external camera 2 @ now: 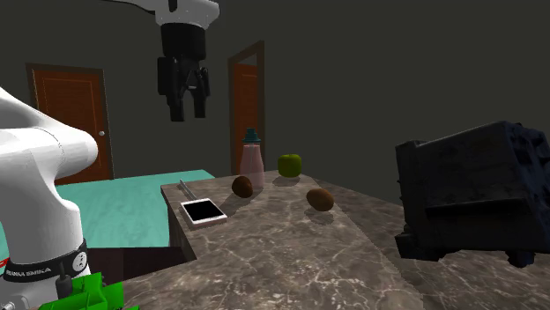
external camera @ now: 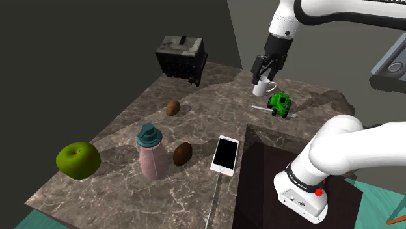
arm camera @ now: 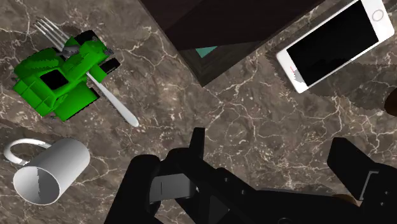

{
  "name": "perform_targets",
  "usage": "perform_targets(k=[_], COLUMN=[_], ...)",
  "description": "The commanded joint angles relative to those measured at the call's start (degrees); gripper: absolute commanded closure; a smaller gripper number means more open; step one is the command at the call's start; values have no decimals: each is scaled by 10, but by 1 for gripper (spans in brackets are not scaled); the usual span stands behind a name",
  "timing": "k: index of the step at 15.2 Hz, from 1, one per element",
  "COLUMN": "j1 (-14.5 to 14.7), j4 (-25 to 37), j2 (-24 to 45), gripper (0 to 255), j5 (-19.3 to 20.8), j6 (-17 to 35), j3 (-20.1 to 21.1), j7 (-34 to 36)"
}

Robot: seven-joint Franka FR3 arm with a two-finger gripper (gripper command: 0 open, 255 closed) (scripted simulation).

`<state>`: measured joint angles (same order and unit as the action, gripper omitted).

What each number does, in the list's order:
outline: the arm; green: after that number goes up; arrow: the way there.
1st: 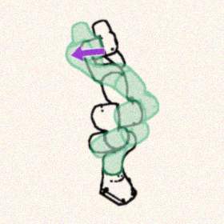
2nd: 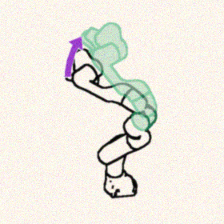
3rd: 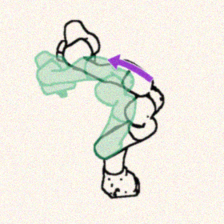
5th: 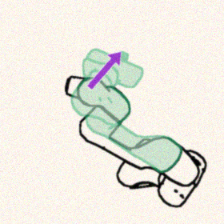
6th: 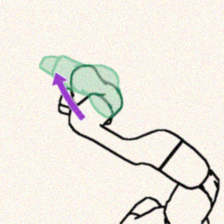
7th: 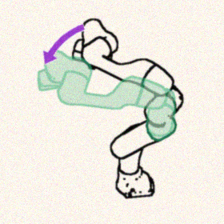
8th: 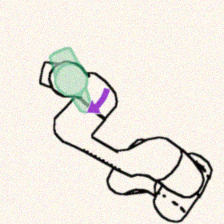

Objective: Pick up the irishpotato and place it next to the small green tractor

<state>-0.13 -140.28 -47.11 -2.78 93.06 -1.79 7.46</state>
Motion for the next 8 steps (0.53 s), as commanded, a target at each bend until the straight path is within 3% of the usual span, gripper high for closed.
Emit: perform_targets(k=[1, 8], j1=[0, 0], j4=[0, 59], j2=[0, 144], gripper=[0, 0], j5=[0, -35], j6=[0, 54], j3=[0, 90], j7=[0, 144])
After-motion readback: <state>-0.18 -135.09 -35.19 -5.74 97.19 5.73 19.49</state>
